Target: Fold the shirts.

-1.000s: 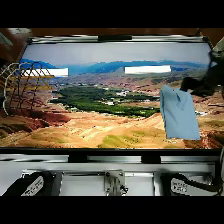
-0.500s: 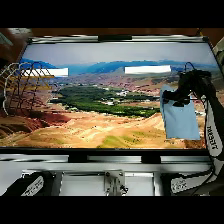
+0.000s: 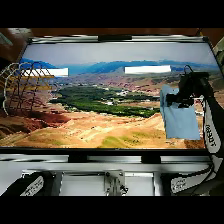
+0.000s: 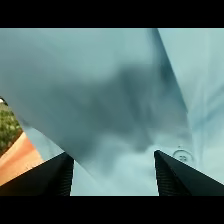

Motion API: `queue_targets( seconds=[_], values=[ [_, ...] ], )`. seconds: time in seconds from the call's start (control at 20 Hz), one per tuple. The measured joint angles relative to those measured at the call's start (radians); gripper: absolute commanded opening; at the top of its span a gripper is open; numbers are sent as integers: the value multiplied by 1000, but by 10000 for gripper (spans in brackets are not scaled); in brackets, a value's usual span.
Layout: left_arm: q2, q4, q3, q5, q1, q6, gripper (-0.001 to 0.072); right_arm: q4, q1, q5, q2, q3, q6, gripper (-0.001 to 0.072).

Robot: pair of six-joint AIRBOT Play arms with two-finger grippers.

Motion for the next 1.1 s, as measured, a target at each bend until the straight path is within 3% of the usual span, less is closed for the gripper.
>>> queue_targets(
  seconds=[0.25, 0.55, 1.1],
  values=[
    [-2, 0, 0, 0, 0, 0, 27, 37, 67, 23, -6, 0, -26, 620],
    [-2, 0, 0, 0, 0, 0, 27, -4, 95, 43, -25, -1, 17, 619],
    [-2, -23, 0, 0, 0, 0, 27, -263, 113, 28, -50, -1, 130, 615]
  ],
)
